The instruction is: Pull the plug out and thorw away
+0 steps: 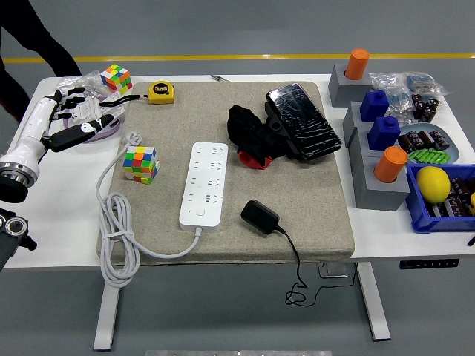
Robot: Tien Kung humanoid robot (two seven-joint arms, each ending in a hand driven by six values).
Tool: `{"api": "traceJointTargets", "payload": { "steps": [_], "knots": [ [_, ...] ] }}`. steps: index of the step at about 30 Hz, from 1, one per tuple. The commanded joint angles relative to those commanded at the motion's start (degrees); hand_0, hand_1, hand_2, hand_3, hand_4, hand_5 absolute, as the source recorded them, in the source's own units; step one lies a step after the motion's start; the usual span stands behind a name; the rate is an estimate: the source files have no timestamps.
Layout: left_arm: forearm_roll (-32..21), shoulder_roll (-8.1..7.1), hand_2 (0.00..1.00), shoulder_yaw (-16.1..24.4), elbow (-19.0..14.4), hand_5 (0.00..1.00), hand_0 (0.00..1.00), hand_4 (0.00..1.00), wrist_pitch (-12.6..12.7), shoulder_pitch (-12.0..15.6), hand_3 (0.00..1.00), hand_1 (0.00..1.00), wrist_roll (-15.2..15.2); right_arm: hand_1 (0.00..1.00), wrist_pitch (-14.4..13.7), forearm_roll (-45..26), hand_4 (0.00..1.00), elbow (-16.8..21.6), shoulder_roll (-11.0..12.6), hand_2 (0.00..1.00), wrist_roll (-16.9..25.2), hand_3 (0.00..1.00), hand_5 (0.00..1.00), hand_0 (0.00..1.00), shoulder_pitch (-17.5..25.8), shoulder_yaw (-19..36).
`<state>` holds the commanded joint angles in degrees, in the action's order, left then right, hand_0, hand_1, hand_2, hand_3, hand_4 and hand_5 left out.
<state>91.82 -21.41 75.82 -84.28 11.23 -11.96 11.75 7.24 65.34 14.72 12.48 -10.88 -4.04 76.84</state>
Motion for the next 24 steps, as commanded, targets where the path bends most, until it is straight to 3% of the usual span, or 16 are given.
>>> {"api": "traceJointTargets", "payload": {
  "steps": [24],
  "knots": [
    [0.24, 0.15, 0.829, -0.55, -0.02, 0.557, 0.765, 0.969, -1.03, 0.11, 0.875, 0.838, 0.97, 0.716, 0.1, 0.36, 0.998, -0.18, -0.27, 0.735, -0.02, 0.703, 0.494, 0.677, 0.81, 0.74]
  ]
}}
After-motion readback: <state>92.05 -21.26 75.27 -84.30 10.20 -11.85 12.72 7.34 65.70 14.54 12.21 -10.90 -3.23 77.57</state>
